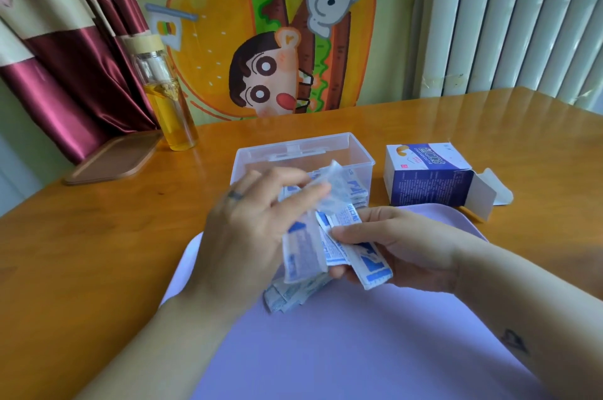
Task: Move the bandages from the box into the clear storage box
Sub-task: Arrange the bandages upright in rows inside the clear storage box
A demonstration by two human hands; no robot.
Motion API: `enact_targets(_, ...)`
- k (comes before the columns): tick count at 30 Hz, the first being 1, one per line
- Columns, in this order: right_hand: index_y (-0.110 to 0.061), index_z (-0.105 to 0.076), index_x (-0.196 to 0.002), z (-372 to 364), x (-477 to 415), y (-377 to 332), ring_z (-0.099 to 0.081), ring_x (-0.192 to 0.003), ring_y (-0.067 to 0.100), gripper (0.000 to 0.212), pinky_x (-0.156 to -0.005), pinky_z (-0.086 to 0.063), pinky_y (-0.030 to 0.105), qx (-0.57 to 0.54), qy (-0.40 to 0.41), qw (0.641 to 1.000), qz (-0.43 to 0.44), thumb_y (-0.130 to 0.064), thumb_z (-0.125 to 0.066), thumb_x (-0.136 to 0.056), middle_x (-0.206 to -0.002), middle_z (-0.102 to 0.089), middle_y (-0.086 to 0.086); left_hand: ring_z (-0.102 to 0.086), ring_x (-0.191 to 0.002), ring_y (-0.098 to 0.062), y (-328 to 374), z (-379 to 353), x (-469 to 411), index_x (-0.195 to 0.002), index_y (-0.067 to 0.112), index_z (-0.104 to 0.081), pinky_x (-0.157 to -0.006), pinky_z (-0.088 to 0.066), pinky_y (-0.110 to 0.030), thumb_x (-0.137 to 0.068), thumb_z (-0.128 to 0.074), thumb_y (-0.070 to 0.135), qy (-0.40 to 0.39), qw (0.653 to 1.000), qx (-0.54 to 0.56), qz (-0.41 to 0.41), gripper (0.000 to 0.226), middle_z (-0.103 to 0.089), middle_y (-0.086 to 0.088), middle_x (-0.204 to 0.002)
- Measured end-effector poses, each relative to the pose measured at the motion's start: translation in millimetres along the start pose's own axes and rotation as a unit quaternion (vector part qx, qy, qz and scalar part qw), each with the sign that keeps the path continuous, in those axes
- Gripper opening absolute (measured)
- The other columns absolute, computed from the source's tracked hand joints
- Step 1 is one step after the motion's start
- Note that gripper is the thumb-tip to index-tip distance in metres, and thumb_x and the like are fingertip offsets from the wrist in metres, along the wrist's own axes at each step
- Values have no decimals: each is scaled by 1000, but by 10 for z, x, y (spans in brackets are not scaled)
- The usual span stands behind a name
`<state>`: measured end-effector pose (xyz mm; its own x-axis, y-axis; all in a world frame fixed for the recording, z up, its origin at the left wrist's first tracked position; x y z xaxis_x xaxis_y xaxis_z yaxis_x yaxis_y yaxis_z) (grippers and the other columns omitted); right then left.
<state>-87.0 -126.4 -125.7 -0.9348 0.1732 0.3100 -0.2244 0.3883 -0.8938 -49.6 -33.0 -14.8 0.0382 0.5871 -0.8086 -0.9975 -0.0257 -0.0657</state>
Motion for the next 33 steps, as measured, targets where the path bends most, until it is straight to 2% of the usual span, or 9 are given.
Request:
enact_targets(4,-9,-64,-101,-86,36,-8,-65,-86,28,21,-70,-57,32,-14,-21,1000,2,-15,-54,-83,-98,-70,15,-48,-95,-20,105,-253,54,-114,16,-70,-75,-47,-30,-73,-80,9,-89,993,-43,-58,43,-66,0,-109)
enact_targets(9,-13,-59,-110,-93,58,15,-63,-85,31,27,-59,-57,34,-57,-27,998,-24,-23,-37,-97,-96,-70,16,-46,-102,-19,128,-321,65,-113,17,-69,-76,-50,-32,-81,-61,15,-135,988,-41,-62,33,-66,0,-109)
enact_targets(12,-13,-59,-108,-164,85,-2,-62,-84,30,30,-55,-58,33,-73,-60,995,-31,-29,-40,-90,-94,-69,15,-46,-102,-19,145,-319,59,-110,17,-71,-76,-51,-32,-85,-51,22,-139,988,-36,-59,33,-66,0,-108)
enact_targets(18,-9,-55,-111,-116,59,6,-67,-78,26,30,-57,-58,30,-55,-68,996,-19,-16,-49,-83,-95,-69,16,-49,-104,-17,81,-364,95,-111,19,-70,-81,-48,-32,-69,-84,18,-159,986,-32,-42,45,-65,3,-110)
enact_targets(22,-2,-54,-110,34,25,-33,-66,-61,21,21,-50,-54,26,-51,-14,999,-9,-7,-43,-94,-86,-67,18,-53,-98,-16,2,-138,17,-105,17,-71,-82,-37,-28,-76,-51,-1,-87,995,-49,-8,39,-66,3,-105)
enact_targets(24,-2,-55,-107,262,20,-120,-67,-62,22,15,-50,-54,26,-32,73,996,27,-4,-45,-95,-84,-68,18,-55,-90,-19,-87,-64,1,-102,15,-70,-74,-37,-28,-71,-49,-4,-80,993,-80,18,42,-65,0,-101)
enact_targets(27,-4,-58,-109,620,86,-284,-70,-71,21,17,-56,-55,30,-24,206,975,84,-7,-53,-93,-99,-67,17,-61,-66,-23,-178,-274,94,-87,17,-73,-59,-44,-30,-51,-74,-10,-166,977,-133,37,45,-64,0,-89)
enact_targets(30,-7,-59,-107,741,117,-322,-70,-78,22,16,-63,-56,33,-49,242,964,97,-10,-57,-91,-105,-67,15,-55,-50,-16,-111,-609,273,-68,27,-71,-46,-42,-27,-40,-83,2,-289,948,-130,25,39,-59,7,-75)
enact_targets(33,-8,-59,-110,685,88,-305,-70,-76,20,19,-68,-57,34,-16,229,969,91,-12,-57,-92,-101,-68,13,-57,-73,-19,-22,-813,432,-98,30,-69,-59,-37,-30,-77,-66,22,-391,913,-110,39,23,-56,8,-100)
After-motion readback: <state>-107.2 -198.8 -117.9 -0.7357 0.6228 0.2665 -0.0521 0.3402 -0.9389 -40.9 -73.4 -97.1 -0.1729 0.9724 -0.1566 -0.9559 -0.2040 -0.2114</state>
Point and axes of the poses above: each hand's wrist, its own x-axis away from the middle knuckle, its own z-axis out of the back of the hand, y = z × x, the point moved 10 cm from there along -x, towards the middle knuckle
